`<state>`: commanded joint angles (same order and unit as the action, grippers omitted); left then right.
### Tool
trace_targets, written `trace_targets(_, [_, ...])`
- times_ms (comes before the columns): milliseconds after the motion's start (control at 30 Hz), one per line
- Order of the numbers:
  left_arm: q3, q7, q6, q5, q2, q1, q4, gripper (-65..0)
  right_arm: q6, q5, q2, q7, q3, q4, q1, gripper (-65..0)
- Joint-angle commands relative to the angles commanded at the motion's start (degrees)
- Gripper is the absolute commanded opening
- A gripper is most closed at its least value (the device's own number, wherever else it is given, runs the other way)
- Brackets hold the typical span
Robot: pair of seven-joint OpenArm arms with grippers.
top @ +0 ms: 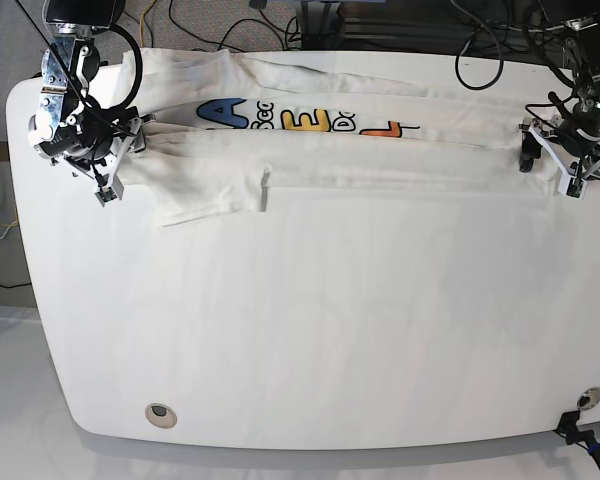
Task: Fold the T-shirt properly
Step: 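Lift the held side edges and fold them toward the collar edge, then open both grippers, releasing the folded shirt onto itself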
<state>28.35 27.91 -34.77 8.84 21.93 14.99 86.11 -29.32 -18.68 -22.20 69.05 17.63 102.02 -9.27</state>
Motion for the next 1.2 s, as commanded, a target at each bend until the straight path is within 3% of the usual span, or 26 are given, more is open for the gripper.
trace_targets(167, [0.0, -0.18, 0.0, 0.18, -0.09, -0.09, 3.52, -12.4, -0.26, -0.26, 0.26, -0.18, 2.55, 1.93, 2.2, -27.8])
trace_targets(300, [0.09, -0.18, 0.0, 0.18, -0.26, -1.76, 5.71, -12.4, -3.43, -0.26, 0.35, -0.18, 2.73, 2.02, 4.84, -27.8])
trace_targets(433, [-0.18, -0.09, 0.0, 0.18, -0.35, -2.11, 6.33, -12.4, -5.1, -0.26, 0.35, -0.18, 2.73, 2.02, 6.07, -27.8])
trace_targets(533, [-0.26, 0.0, 0.0, 0.18, -0.35, -3.25, 6.24, -12.4, -5.27, -0.26, 0.35, 0.35, 2.73, 2.11, 5.36, -27.8])
trace_targets(667, [-0.26, 0.0, 0.0, 0.18, -0.35, -3.6, 5.98, -12.4, -5.45, -0.26, 0.18, 5.36, 5.19, 2.2, 2.46, -27.8])
trace_targets(800, [-0.35, 0.0, 0.0, 0.18, -0.35, -3.6, 5.8, -12.4, -9.85, -0.26, 0.26, 7.65, 8.26, 5.98, 0.18, -27.8])
trace_targets(1033, [-0.35, 0.0, 0.0, 0.18, -0.35, -3.78, 4.22, -12.4, -10.02, -0.35, 0.35, 7.74, 7.91, 7.91, 3.34, -27.8])
trace_targets(1200, [-0.35, 0.0, 0.0, 0.18, -0.35, -3.78, 4.22, -12.4, -10.02, -0.35, 3.96, 7.47, 7.82, 6.33, 8.7, -27.7])
